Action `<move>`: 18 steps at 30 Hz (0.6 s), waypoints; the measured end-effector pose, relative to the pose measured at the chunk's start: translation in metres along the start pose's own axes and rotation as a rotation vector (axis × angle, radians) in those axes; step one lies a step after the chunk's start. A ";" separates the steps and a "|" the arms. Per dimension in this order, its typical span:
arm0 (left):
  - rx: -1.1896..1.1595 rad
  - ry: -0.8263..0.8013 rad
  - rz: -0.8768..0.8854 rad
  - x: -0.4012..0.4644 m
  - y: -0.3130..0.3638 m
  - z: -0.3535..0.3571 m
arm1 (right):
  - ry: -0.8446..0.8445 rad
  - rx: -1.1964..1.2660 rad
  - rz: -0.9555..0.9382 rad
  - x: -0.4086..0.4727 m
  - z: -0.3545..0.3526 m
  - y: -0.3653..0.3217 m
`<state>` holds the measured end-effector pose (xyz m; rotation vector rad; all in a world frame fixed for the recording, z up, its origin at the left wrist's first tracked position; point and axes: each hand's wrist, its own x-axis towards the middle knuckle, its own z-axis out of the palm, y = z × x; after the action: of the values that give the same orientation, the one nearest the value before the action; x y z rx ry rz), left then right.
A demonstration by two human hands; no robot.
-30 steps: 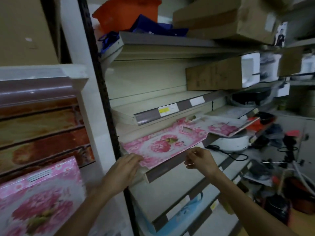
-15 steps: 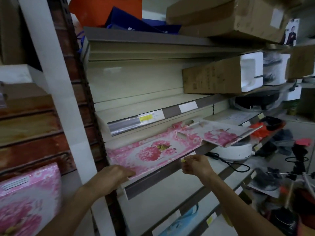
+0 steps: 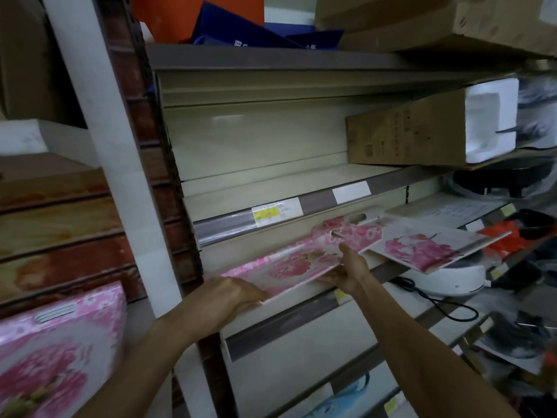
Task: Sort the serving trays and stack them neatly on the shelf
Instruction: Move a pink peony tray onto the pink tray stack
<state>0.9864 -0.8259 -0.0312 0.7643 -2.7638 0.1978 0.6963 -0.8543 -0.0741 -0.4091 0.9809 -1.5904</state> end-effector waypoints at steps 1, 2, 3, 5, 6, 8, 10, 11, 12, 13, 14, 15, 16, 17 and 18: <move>0.004 0.007 -0.009 0.000 0.004 0.001 | 0.030 0.004 -0.001 0.003 0.002 -0.001; 0.007 0.014 -0.021 0.000 0.009 0.002 | 0.057 0.006 0.002 0.006 0.003 -0.002; 0.015 0.018 -0.031 -0.001 0.012 0.002 | 0.095 0.001 0.004 0.007 0.004 -0.003; 0.031 0.038 -0.036 -0.002 0.021 0.004 | 0.142 -0.003 -0.001 0.010 0.004 -0.005; 0.026 0.041 -0.036 -0.003 0.026 0.004 | 0.152 0.011 0.001 0.011 0.003 -0.005; -0.027 0.025 -0.055 -0.006 0.036 0.003 | 0.187 0.048 0.002 0.011 0.000 -0.004; -0.133 0.025 -0.073 -0.007 0.047 0.003 | 0.196 0.035 0.023 0.014 -0.009 -0.002; -0.201 0.030 -0.086 -0.008 0.052 0.003 | 0.211 0.018 0.032 0.016 -0.014 -0.002; -0.273 0.041 -0.096 -0.009 0.055 0.004 | 0.220 -0.004 0.028 0.016 -0.019 -0.001; -0.335 0.056 -0.111 -0.011 0.058 0.005 | 0.222 -0.025 0.021 0.012 -0.023 -0.002; -0.377 0.079 -0.125 -0.013 0.060 0.007 | 0.237 -0.051 0.003 0.003 -0.025 -0.003; -0.401 0.109 -0.142 -0.015 0.062 0.008 | 0.253 -0.056 -0.022 -0.005 -0.028 -0.004; -0.417 0.148 -0.160 -0.018 0.063 0.008 | 0.258 -0.052 -0.041 -0.012 -0.033 -0.004; -0.429 0.192 -0.185 -0.020 0.064 0.008 | 0.247 -0.046 -0.056 -0.020 -0.039 -0.004; -0.442 0.233 -0.221 -0.023 0.064 0.008 | 0.236 -0.055 -0.063 -0.029 -0.046 -0.002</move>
<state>0.9701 -0.7621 -0.0493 0.8501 -2.3552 -0.3354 0.6696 -0.8109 -0.0923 -0.2964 1.2027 -1.6992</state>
